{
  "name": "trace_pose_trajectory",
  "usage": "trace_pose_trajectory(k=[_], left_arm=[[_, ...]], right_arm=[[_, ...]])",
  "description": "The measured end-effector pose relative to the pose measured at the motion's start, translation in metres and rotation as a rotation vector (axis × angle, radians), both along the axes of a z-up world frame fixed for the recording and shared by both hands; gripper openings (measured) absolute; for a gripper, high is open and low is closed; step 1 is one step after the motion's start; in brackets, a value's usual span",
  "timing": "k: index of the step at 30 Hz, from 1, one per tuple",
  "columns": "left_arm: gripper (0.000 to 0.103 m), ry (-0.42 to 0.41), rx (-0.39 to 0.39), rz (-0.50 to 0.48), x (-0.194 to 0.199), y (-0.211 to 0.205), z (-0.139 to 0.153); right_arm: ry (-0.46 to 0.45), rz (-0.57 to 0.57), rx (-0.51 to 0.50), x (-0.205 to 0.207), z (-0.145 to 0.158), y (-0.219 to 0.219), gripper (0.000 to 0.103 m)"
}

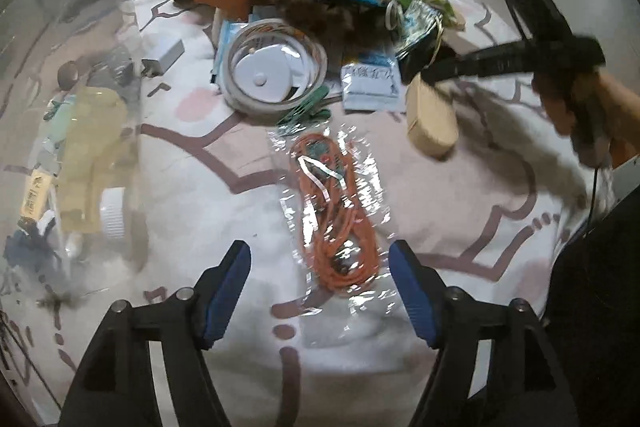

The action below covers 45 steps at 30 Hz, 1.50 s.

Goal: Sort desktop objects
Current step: 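Close the right tool on the oval wooden piece while the left tool reaches the bagged orange cord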

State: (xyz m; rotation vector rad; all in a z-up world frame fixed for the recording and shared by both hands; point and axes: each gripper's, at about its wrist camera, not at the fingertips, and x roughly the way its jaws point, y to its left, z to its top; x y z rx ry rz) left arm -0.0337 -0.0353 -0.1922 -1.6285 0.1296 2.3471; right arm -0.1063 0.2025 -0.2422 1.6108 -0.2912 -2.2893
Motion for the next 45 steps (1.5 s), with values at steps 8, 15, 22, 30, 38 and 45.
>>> trace_pose_trajectory(k=[8,15,22,30,38,45], left_arm=[[0.072,-0.037,-0.024,-0.016,-0.011,0.020,-0.018],[0.077,-0.045,-0.098,-0.009,-0.017,0.030,-0.032],[0.077,-0.026,-0.177,-0.008,-0.011,0.022,-0.032],[0.077,-0.008,-0.158,0.047,-0.005,-0.008,-0.022],[0.089,0.015,-0.040,0.021,-0.008,0.017,-0.011],[0.089,-0.014,-0.080,0.007,-0.021,0.033,-0.027]], right_arm=[[-0.046,0.037,-0.044,0.022,0.003,-0.008,0.021],[0.020,0.032,-0.025,0.035,0.019,-0.009,0.087],[0.058,0.066,0.012,0.039,0.024,-0.035,0.094],[0.025,0.119,0.060,0.045,0.007,-0.064,0.103],[0.003,0.096,0.135,0.038,-0.008,-0.068,0.103],[0.020,0.128,0.142,0.040,-0.006,-0.069,0.094]])
